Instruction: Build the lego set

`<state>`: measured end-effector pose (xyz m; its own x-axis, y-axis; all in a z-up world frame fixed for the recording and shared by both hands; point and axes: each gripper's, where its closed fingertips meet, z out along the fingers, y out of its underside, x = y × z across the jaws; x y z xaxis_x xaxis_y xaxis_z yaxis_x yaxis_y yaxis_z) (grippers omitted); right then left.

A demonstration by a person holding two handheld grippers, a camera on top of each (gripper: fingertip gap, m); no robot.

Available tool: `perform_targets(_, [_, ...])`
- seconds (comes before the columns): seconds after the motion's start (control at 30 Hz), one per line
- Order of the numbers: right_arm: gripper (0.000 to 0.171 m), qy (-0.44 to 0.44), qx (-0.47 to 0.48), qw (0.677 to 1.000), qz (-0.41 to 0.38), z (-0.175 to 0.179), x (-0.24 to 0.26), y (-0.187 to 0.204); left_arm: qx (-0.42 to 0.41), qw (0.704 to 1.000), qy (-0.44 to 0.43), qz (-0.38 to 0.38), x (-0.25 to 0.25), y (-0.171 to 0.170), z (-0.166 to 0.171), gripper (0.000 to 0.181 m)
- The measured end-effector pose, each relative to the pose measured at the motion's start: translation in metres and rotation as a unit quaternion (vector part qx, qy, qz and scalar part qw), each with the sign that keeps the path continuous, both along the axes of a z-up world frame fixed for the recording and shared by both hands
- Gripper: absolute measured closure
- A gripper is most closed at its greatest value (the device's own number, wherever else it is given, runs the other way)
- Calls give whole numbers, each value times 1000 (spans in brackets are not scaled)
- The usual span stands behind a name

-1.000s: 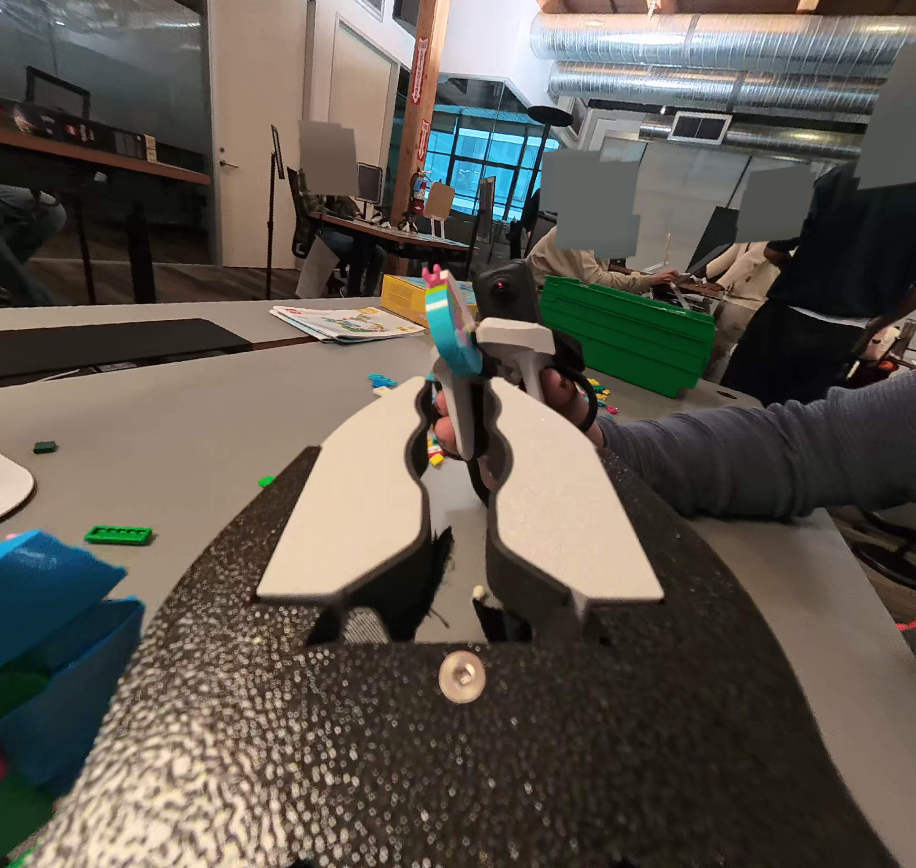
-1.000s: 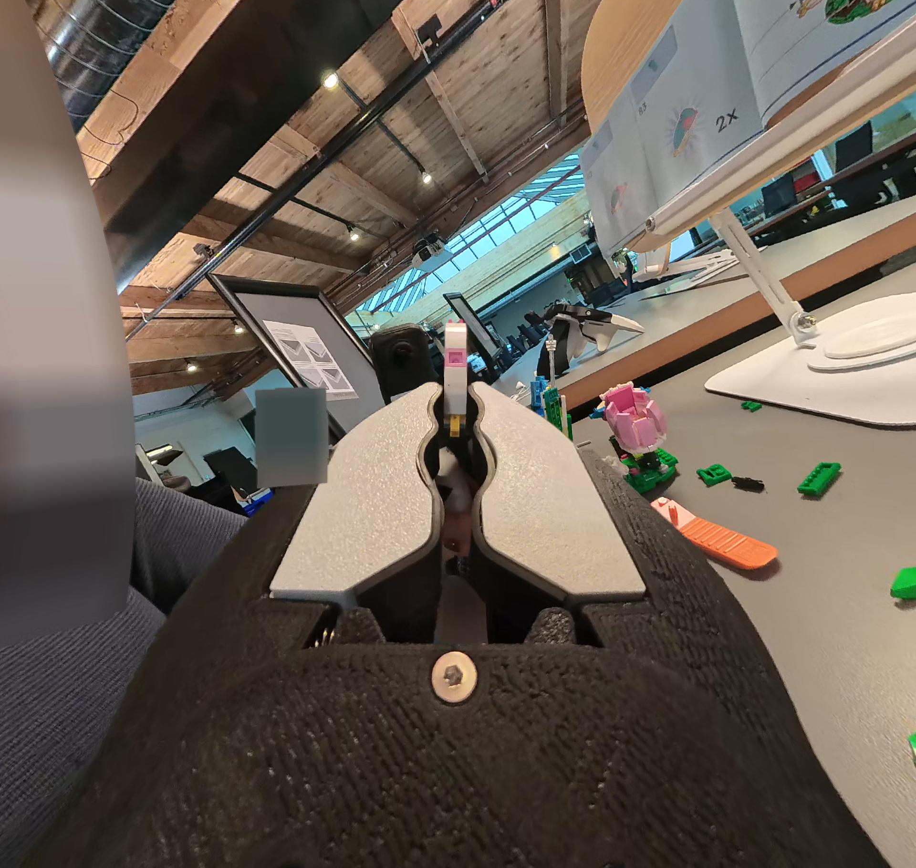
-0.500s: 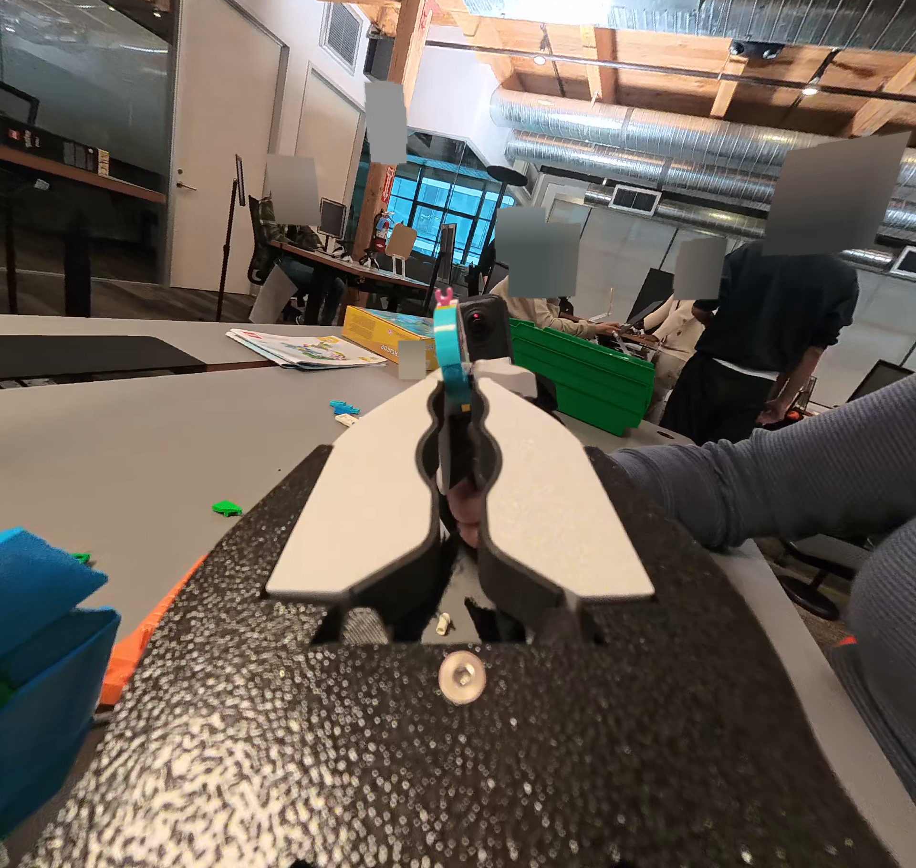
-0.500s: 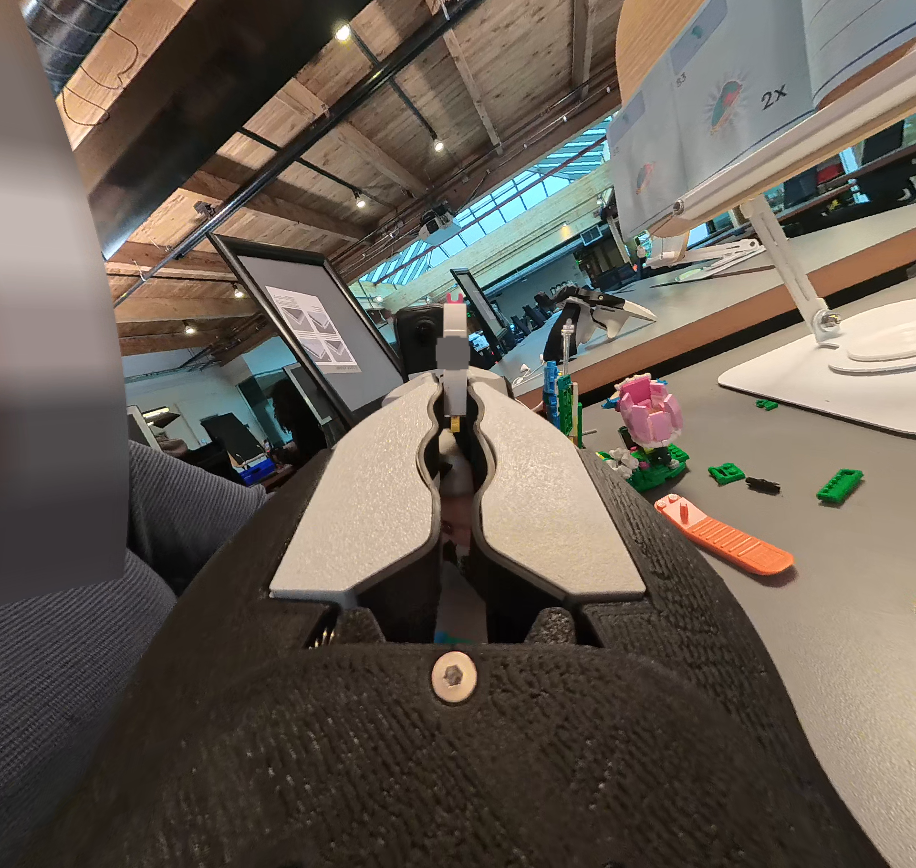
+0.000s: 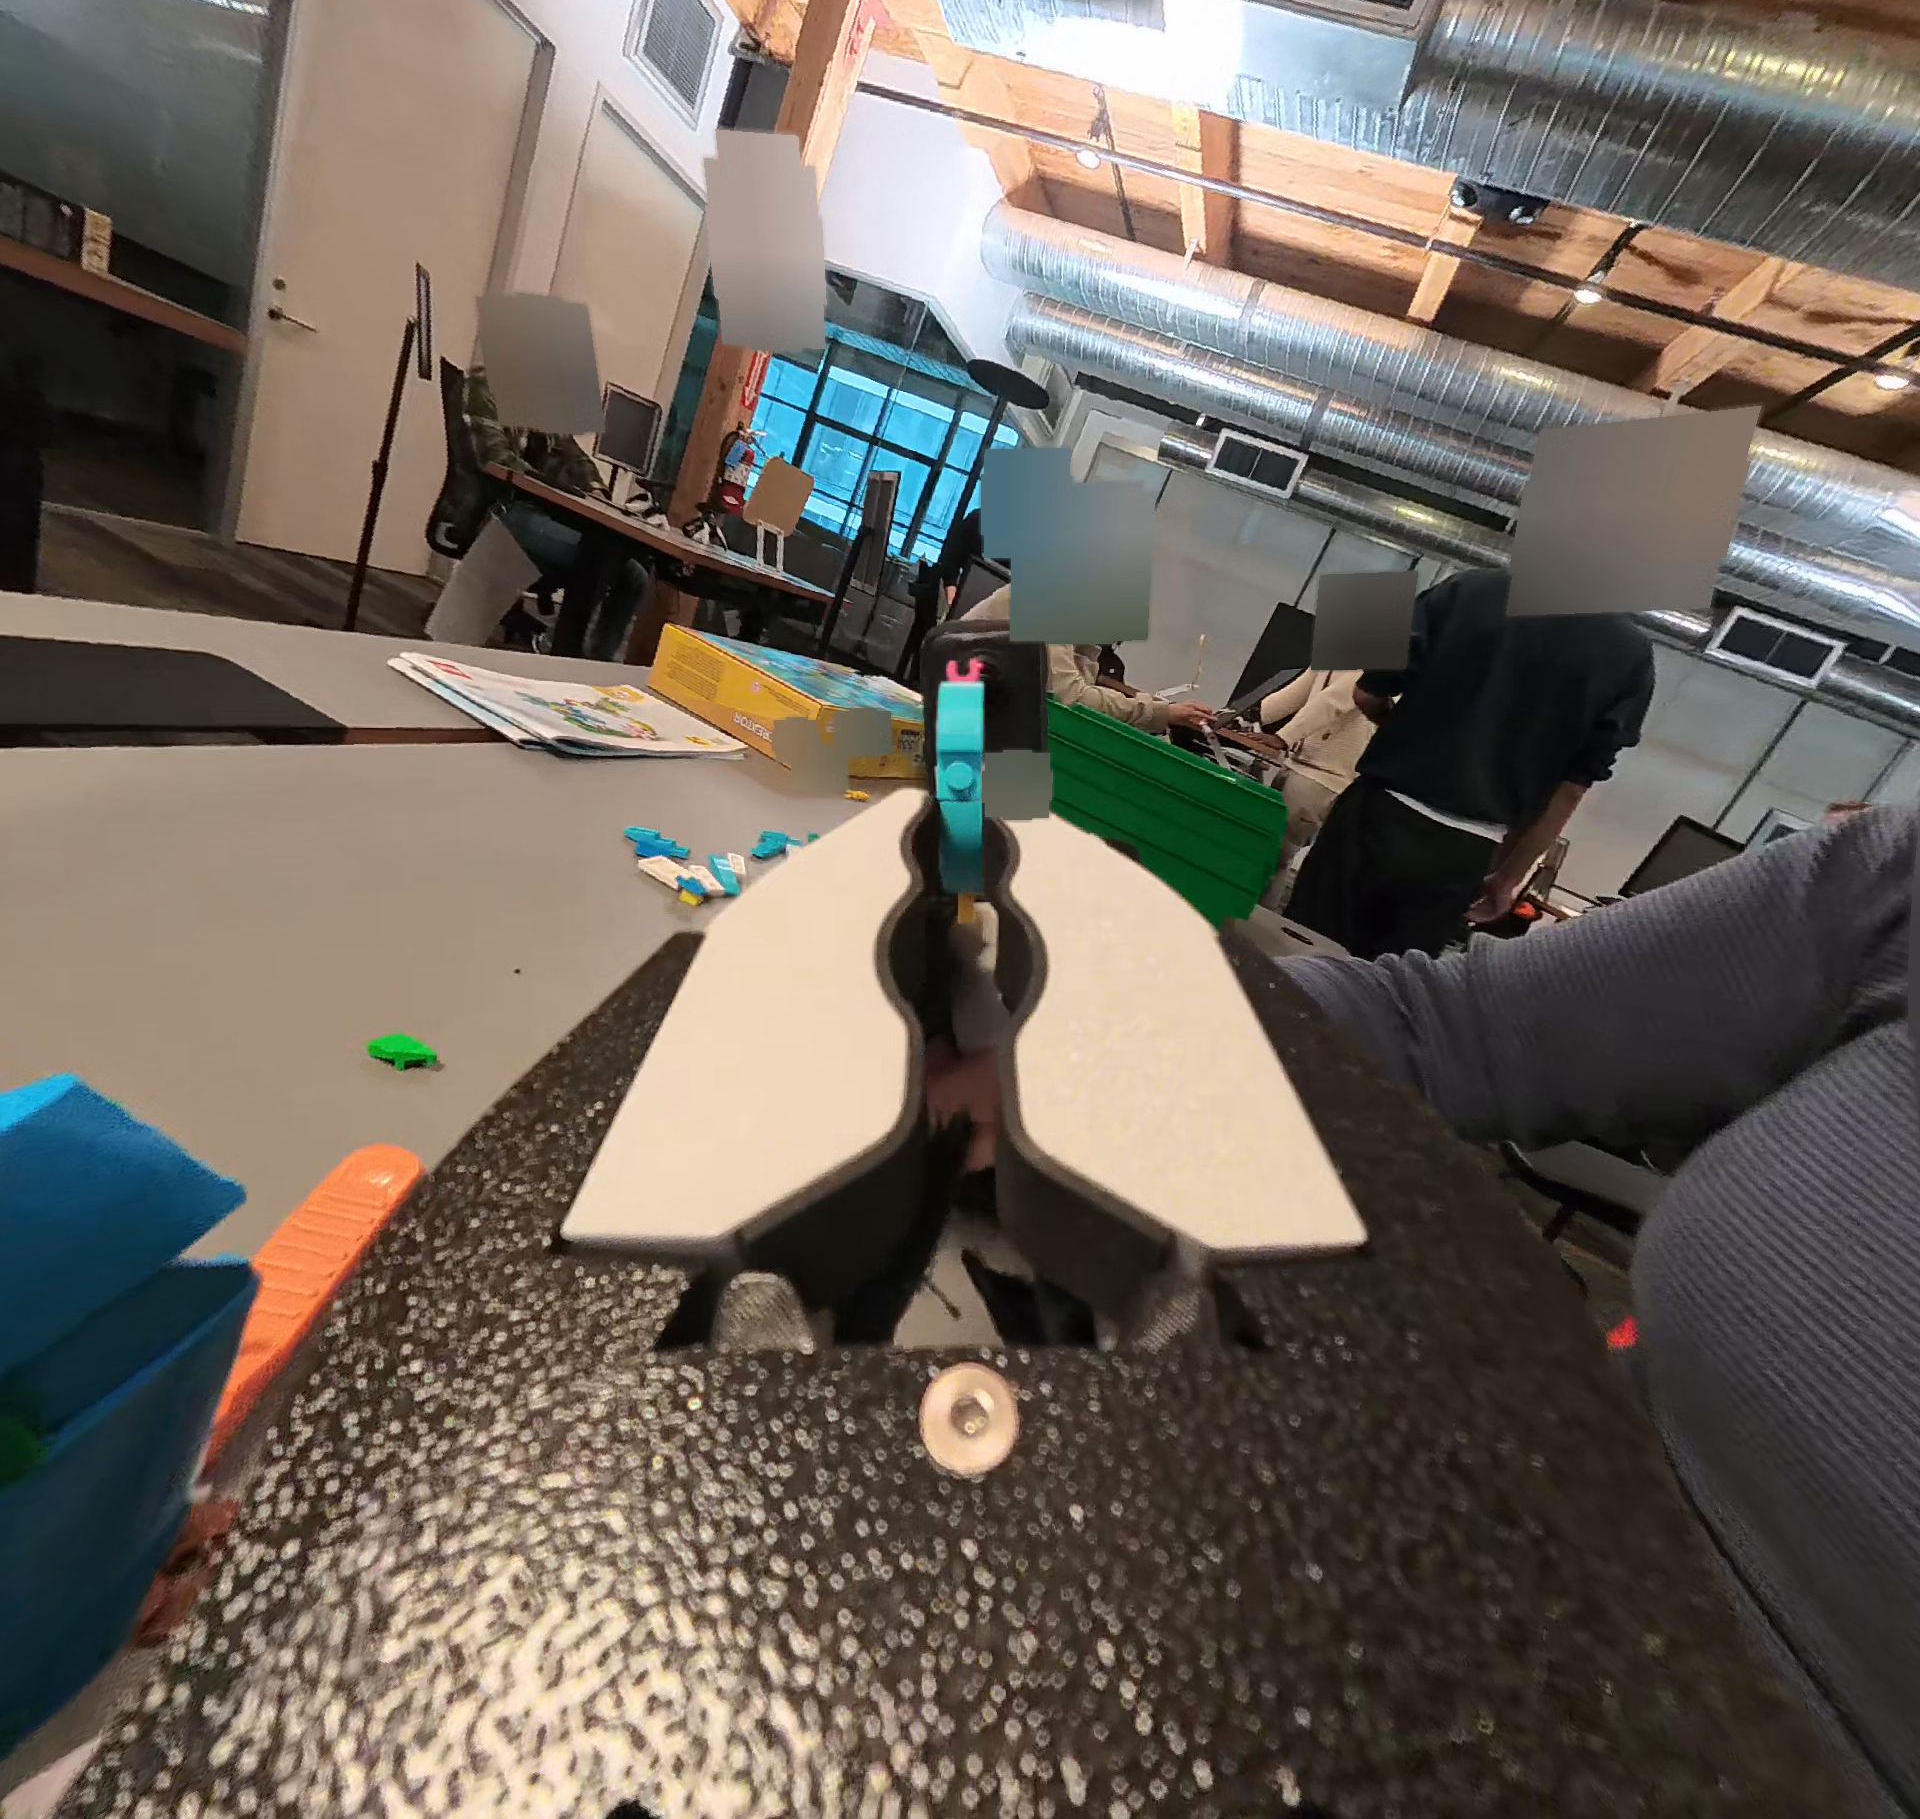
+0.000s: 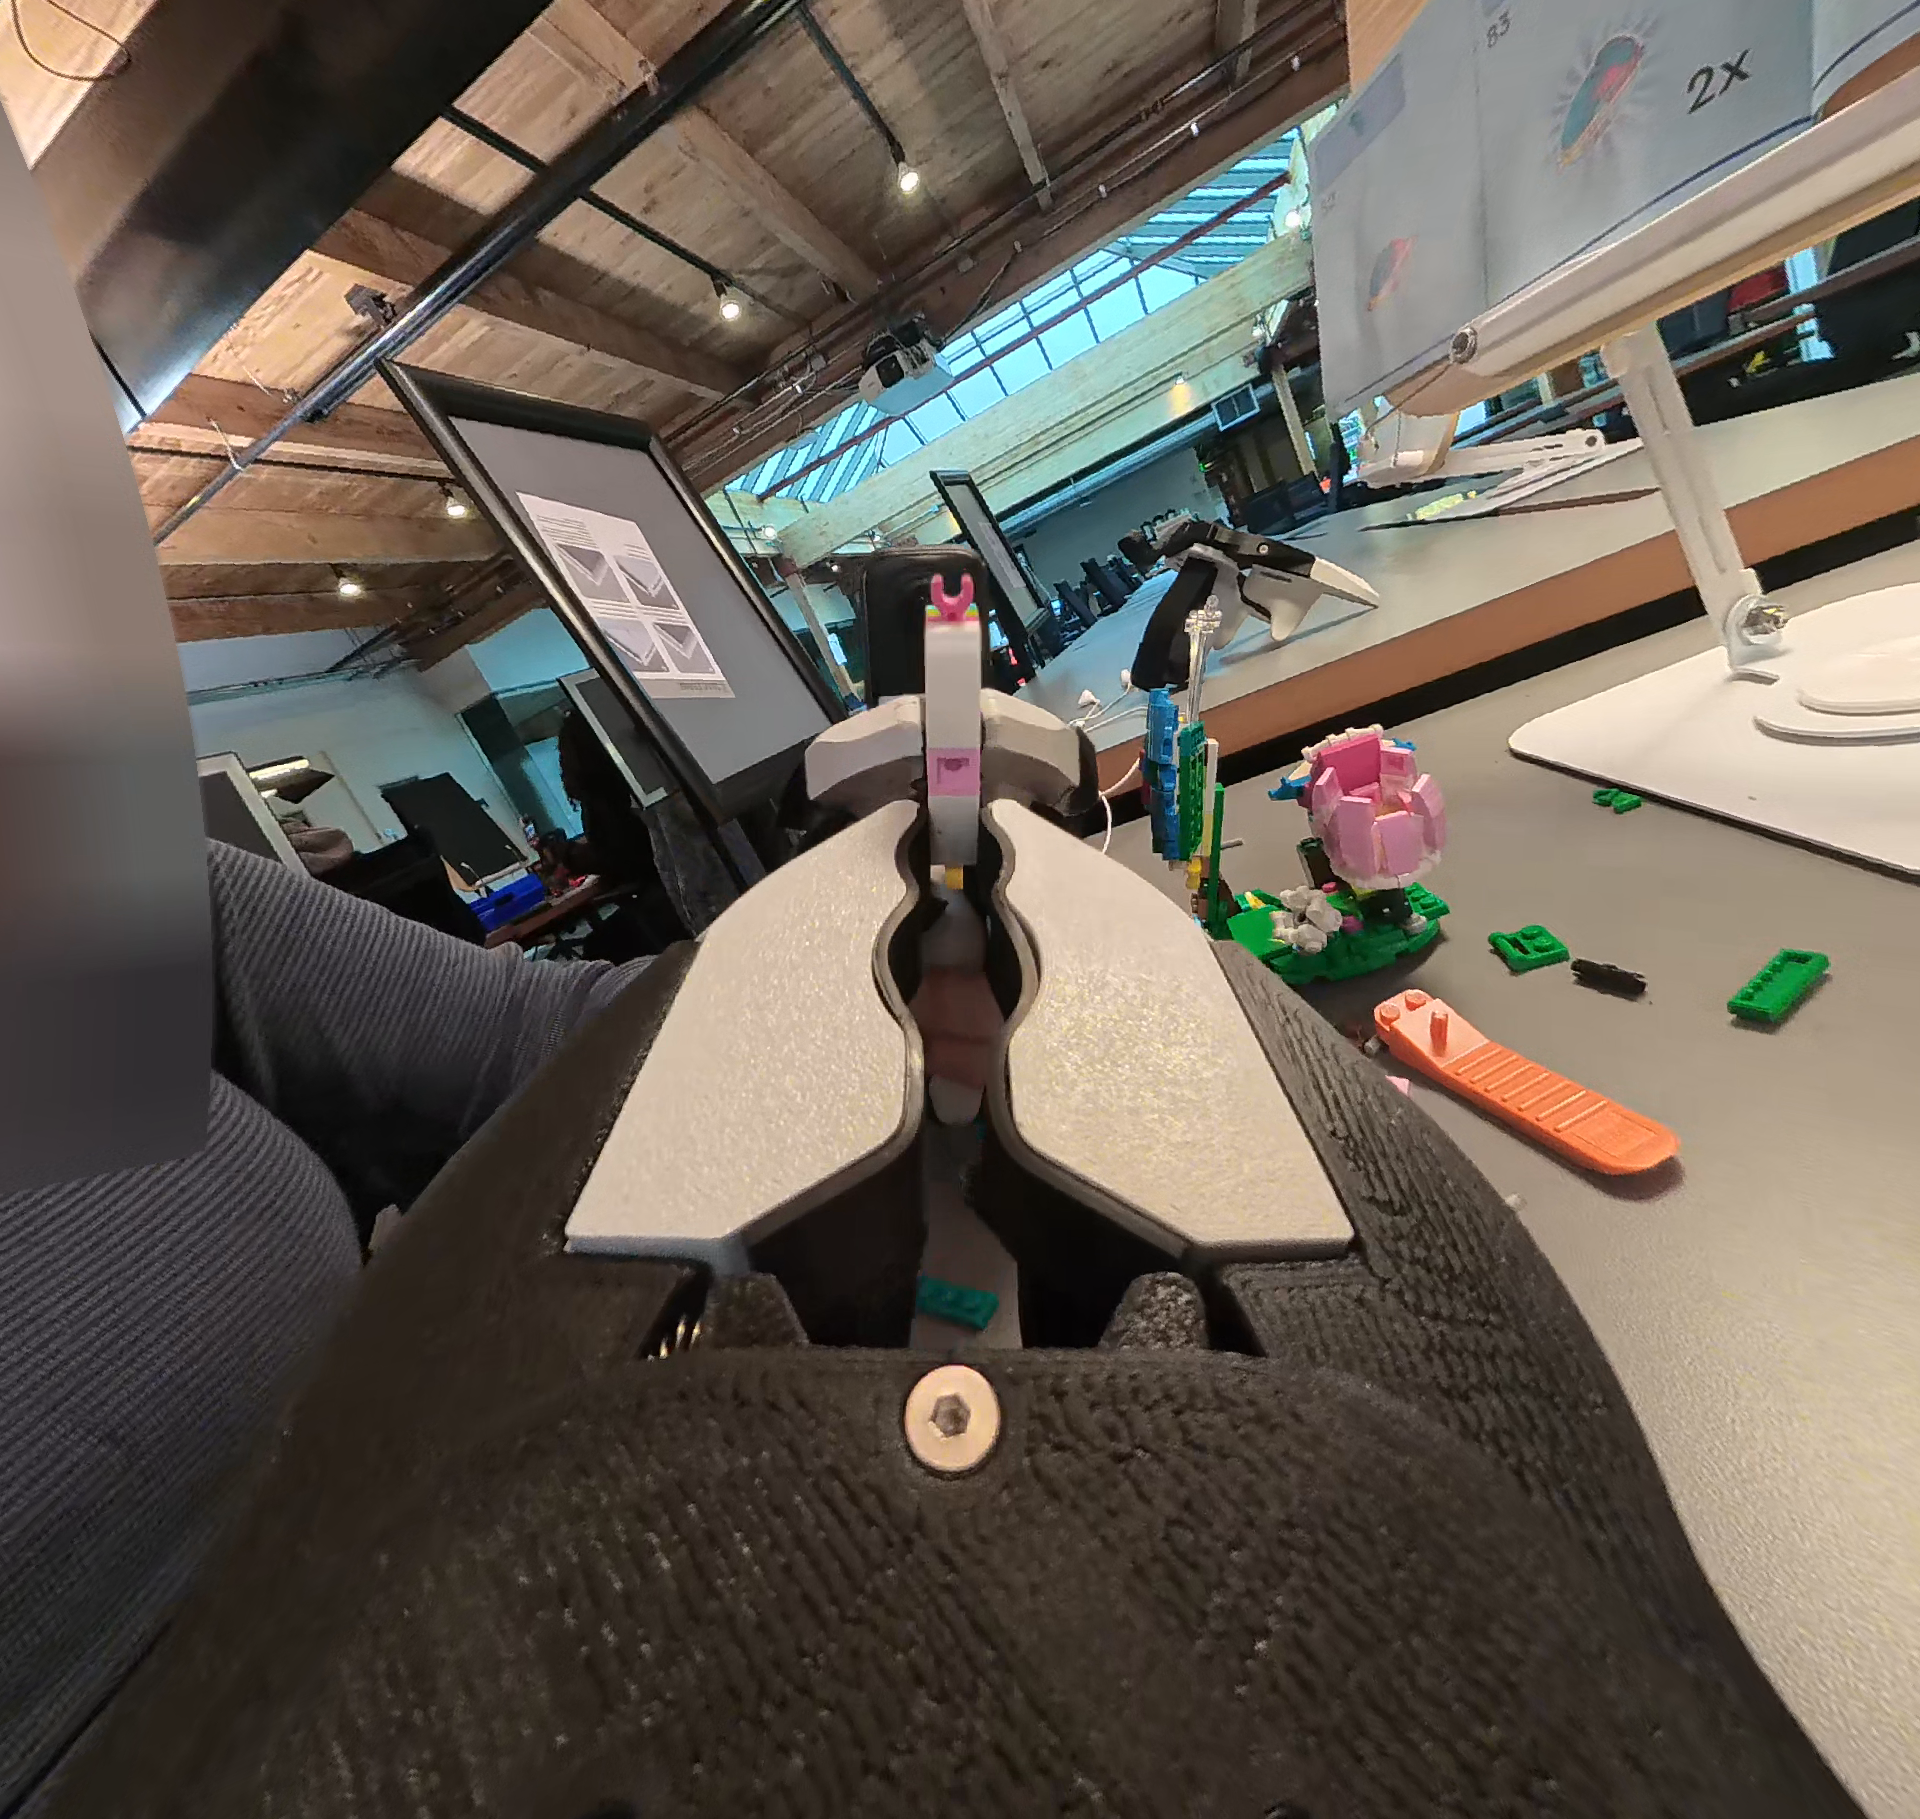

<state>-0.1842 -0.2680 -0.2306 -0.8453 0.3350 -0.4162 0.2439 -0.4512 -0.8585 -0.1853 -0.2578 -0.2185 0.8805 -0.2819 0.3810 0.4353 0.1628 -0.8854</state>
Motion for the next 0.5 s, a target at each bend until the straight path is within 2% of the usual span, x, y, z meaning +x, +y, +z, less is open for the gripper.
perform_targets(0.13, [165, 4, -3, 1000, 5, 2, 2, -1, 10, 1000, 21, 15, 2, -1, 3, 173])
perform_targets(0.23, [165, 0, -2, 1000, 10, 0, 2, 0, 2, 999, 41, 12, 9, 2, 4, 157])
perform_targets(0.33, [165, -1, 1, 1000, 16, -1, 3, -2, -3, 999, 45, 19, 7, 3, 2, 161])
perform_targets(0.37, [165, 1, 4, 1000, 19, -1, 4, -4, -5, 999, 40, 24, 5, 2, 1, 172])
perform_targets(0.5, [161, 19, 26, 999, 1, -1, 4, -1, -23, 1000, 10, -11, 5, 1, -1, 173])
